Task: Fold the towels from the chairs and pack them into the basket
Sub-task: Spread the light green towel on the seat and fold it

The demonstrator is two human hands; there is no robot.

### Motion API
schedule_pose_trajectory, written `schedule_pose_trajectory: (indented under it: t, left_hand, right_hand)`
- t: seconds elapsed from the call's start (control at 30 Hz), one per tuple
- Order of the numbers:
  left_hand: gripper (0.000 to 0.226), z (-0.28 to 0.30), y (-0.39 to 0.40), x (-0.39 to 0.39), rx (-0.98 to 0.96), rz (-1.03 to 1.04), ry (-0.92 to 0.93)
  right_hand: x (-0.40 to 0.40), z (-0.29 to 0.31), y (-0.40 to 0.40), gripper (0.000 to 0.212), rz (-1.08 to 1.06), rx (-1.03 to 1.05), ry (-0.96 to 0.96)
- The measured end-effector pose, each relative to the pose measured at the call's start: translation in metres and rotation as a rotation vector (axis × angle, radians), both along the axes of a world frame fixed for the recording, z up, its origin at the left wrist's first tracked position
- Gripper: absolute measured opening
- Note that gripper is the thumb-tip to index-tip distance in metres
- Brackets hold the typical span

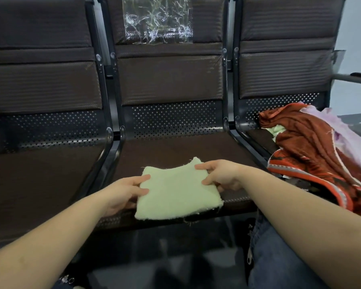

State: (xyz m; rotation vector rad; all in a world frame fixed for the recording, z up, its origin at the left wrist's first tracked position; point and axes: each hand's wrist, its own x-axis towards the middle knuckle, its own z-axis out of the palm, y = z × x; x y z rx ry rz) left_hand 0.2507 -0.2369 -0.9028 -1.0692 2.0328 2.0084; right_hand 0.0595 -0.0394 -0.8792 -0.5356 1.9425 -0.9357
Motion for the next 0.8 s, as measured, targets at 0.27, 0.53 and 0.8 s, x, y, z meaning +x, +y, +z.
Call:
schedule_pose_trajectory:
  t: [0.27, 0.53, 0.8]
  left_hand:
    - [0.055, 0.004, 0.059, -0.054, -0.051, -0.089, 0.08]
    - [0.06, 0.052, 0.132, -0.143, -0.185, -0.278, 0.241]
    - [0.062, 0.076, 0.269, -0.194, -0.13, -0.576, 0.283]
  right_hand:
    - [-0.034, 0.038, 0.064, 0.056, -0.112, 0.026, 0.082]
    - [-0.06, 0.086, 0.17, 0.051, -0.359, -0.043, 0.172]
    - [-0.035, 0.101, 0.335, 0.055, -0.658, -0.049, 0.183]
